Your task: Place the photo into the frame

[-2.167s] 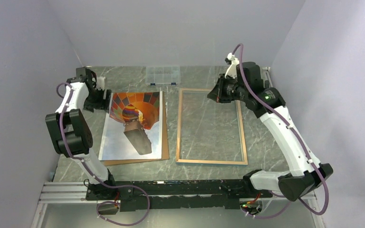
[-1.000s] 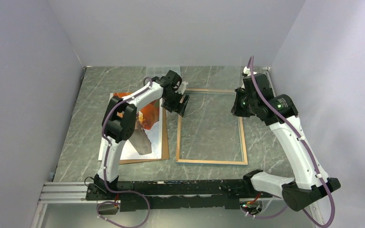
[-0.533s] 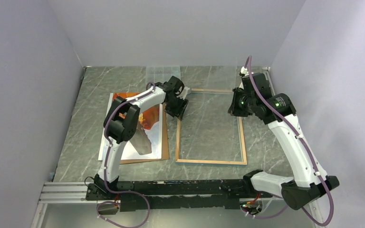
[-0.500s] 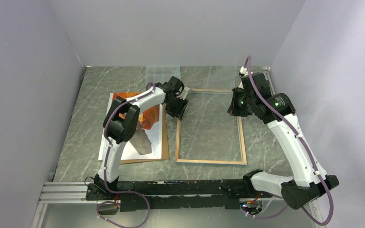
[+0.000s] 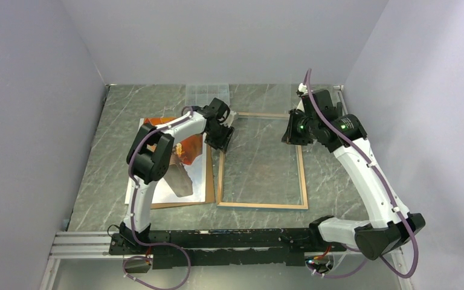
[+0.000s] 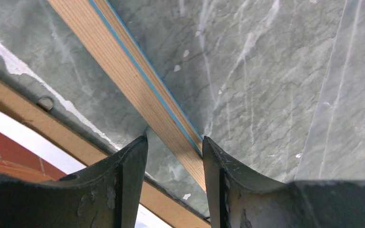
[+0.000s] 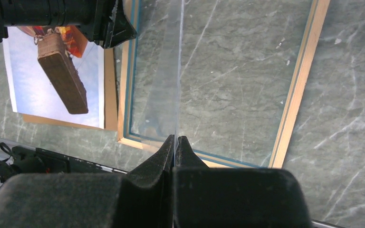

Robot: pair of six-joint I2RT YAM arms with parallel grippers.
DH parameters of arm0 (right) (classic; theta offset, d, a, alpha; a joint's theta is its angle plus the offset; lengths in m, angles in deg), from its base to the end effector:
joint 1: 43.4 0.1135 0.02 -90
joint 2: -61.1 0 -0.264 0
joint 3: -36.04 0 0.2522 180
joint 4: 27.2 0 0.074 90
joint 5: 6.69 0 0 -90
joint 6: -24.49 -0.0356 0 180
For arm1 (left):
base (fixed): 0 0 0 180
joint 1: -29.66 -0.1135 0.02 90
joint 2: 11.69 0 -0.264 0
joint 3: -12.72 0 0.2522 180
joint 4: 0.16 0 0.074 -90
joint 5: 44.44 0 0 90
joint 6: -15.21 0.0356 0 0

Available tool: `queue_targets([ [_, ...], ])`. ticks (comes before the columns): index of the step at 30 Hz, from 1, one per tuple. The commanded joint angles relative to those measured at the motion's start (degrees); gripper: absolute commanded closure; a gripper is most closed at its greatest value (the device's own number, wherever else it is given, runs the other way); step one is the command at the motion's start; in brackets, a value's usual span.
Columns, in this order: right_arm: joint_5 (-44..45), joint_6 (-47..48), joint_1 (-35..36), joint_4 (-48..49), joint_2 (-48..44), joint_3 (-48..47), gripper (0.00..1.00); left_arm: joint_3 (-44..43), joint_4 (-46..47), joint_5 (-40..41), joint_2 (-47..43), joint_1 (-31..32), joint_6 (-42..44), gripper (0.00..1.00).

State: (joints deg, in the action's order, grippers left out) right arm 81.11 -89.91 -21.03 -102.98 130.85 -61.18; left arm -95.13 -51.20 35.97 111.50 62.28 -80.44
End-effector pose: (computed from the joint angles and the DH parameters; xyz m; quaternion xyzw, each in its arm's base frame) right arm 0.2078 0.0870 0.3957 0.0097 0.9343 0.1577 0.3194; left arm 0.3770 -0.2484 0.1678 0.2441 0.9445 -0.1442 0.1659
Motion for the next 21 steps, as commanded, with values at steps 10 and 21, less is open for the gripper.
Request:
queue_targets([
  [10, -6.0, -1.7, -0.1, -0.6, 5.8, -15.8, 1.0, -6.6, -10.5, -5.6, -12.1, -7.6, 0.6, 0.06],
  [21, -30.6, -5.3, -1.9, 6.5, 6.1, -16.1, 1.0, -2.6, -11.7, -6.3, -23.1, -20.4, 2.2, 0.06],
])
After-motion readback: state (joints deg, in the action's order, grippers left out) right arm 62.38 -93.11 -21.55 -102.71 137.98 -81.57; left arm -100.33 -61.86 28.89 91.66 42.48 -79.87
